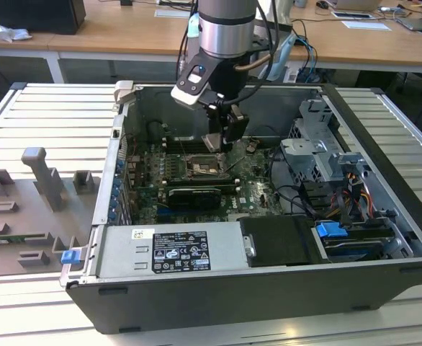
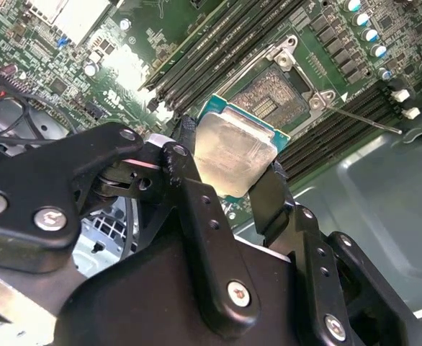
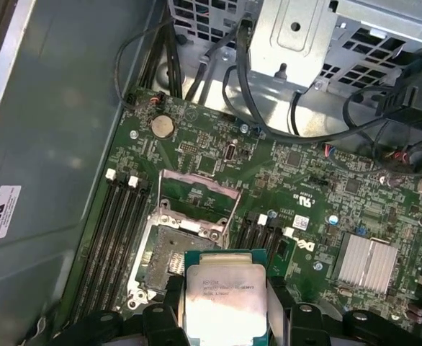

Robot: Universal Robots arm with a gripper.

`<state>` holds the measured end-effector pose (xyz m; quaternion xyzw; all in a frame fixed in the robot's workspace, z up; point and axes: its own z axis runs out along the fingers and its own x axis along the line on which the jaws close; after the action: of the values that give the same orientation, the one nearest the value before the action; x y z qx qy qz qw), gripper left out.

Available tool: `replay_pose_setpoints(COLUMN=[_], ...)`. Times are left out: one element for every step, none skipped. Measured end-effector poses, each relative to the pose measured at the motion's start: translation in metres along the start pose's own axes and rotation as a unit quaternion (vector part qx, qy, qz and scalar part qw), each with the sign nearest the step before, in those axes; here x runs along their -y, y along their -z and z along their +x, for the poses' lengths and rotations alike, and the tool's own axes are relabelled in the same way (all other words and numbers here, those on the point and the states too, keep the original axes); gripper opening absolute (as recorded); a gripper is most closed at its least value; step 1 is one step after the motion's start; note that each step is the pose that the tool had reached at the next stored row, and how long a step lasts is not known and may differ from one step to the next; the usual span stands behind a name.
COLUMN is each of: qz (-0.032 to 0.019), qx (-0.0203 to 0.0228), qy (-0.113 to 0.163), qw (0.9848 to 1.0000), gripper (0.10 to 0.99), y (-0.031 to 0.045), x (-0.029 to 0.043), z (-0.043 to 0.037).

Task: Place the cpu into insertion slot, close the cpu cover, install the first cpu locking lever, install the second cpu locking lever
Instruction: 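Place the cpu into insertion slot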

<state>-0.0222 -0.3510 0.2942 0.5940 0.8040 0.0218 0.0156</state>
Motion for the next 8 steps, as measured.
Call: replay_pose_setpoints(qz=[0.0003,0.0006,0.0007,0.0008,0.0009,0.001,0.0011,0.0012], qx=[-0.0001,-0.0002,-0.0001,-0.0002,-0.0001,0.0001,0.0004,0.0008], qy=[0.0,0.0,0.0,0.0,0.0,0.0,0.0,0.0], qw=[1.0,1.0,1.0,1.0,1.0,1.0,1.0,1.0], gripper=[0.541,0.541,0.541,0.541,0.541,0.541,0.541,0.541], y=[-0.0005,-0.0011,-0.0015,-0.0021,-0.0026,-0.0031,-0.0035,-0.0038], x=[0.0,0.0001,0.0001,0.0001,0.0001,0.0001,0.0001,0.0001], z=[0.0,0.0,0.0,0.0,0.0,0.0,0.0,0.0])
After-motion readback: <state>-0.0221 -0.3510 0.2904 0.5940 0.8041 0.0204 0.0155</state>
